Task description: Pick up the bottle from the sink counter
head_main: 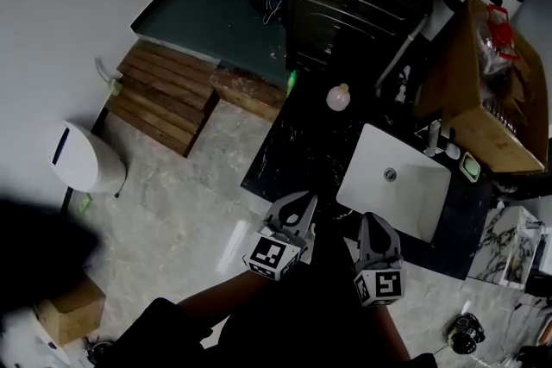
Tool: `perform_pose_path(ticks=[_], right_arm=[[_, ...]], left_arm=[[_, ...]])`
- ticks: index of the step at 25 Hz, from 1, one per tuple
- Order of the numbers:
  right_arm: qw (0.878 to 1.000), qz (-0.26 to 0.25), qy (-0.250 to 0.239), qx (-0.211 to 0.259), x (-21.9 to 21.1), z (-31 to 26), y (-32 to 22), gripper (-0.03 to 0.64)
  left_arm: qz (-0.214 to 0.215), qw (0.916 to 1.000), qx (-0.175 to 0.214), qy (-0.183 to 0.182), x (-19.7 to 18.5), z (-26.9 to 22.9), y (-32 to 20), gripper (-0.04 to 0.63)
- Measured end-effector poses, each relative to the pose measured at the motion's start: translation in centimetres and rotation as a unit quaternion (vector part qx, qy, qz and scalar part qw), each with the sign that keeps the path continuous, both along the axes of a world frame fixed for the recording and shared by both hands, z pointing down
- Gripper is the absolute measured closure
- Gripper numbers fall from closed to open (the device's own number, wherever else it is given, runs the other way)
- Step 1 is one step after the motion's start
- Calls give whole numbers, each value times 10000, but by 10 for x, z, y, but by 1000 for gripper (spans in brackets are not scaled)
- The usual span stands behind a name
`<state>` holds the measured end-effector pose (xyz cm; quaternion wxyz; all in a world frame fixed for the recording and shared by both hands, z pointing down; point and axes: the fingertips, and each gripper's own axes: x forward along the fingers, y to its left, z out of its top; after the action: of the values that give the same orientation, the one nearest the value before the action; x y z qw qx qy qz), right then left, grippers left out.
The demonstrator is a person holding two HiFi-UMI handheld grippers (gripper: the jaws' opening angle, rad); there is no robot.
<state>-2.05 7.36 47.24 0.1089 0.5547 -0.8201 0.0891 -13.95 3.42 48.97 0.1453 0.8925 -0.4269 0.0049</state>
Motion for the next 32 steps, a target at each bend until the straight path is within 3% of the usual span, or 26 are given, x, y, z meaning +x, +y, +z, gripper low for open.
perform_pose_path(ticks=[8,14,23,27,32], right_arm=[[9994,-101,-335,-59,15,11,-36,578],[9986,-169,-500,35,34,4,-86,578],[9979,-25,-646,-90,63,16,-143,578],[9980,-150,-602,-148,62,22,-158,578],[9979,9,-619,-196,75,28,-178,578]], left_arm=[[-132,9997,-4,-199,16,5,-33,578],[-397,9983,-322,-281,33,16,-82,577],[-359,9959,-404,-718,62,28,-153,575],[-401,9945,-517,-818,70,43,-183,542],[-352,9924,-621,-1001,77,68,-218,435]])
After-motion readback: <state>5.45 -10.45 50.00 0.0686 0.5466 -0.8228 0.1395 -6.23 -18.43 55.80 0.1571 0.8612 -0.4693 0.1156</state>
